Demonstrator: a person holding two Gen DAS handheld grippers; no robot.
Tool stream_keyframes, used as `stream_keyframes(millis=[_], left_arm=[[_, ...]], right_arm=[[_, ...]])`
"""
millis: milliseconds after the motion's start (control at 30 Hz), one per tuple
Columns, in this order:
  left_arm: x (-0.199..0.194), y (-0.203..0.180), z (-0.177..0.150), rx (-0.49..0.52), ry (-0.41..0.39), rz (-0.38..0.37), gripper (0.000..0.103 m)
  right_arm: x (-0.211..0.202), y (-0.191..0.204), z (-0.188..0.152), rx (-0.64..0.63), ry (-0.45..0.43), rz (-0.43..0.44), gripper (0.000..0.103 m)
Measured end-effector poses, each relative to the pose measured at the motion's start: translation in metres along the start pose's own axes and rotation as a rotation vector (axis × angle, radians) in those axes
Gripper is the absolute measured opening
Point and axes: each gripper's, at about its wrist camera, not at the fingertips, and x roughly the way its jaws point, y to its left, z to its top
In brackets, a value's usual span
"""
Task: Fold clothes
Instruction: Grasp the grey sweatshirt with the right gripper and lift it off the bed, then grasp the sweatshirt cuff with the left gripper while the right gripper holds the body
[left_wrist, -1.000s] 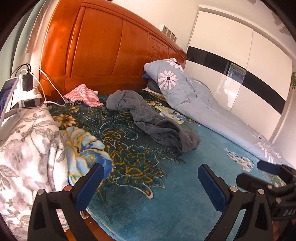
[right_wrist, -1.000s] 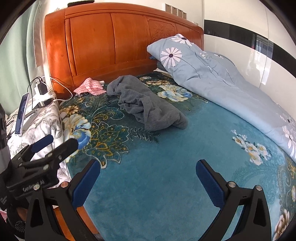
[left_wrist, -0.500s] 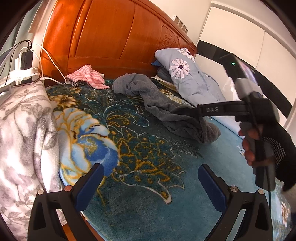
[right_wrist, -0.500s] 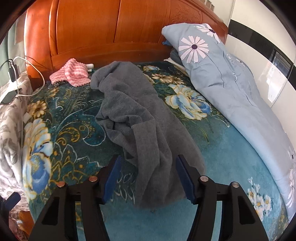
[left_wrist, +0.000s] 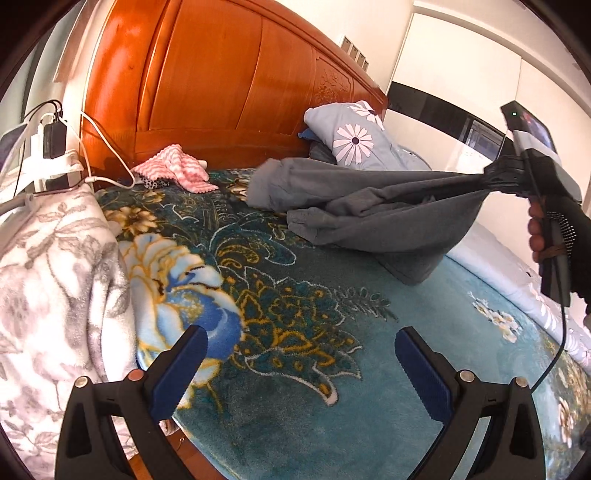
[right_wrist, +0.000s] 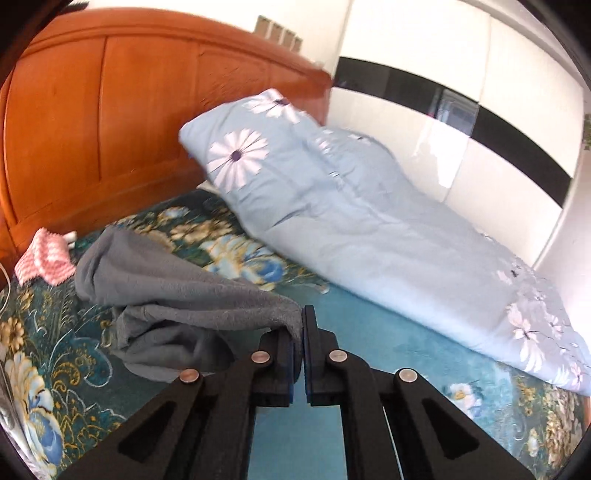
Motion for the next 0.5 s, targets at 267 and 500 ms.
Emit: stream_keyframes(millis=[267, 500], left_arm=[[-0.043, -0.045, 0.013, 0.064, -0.029, -0.086, 0.103], [-0.047, -0.111, -0.001, 0.175, 0.036, -0.250, 0.103]], right_arm=[[-0.103, -0.169, -0.003, 0.080, -0.083, -0.242, 0.004], [-0.184, -0.263, -0.165, 0.111, 0.068, -0.290, 0.004]])
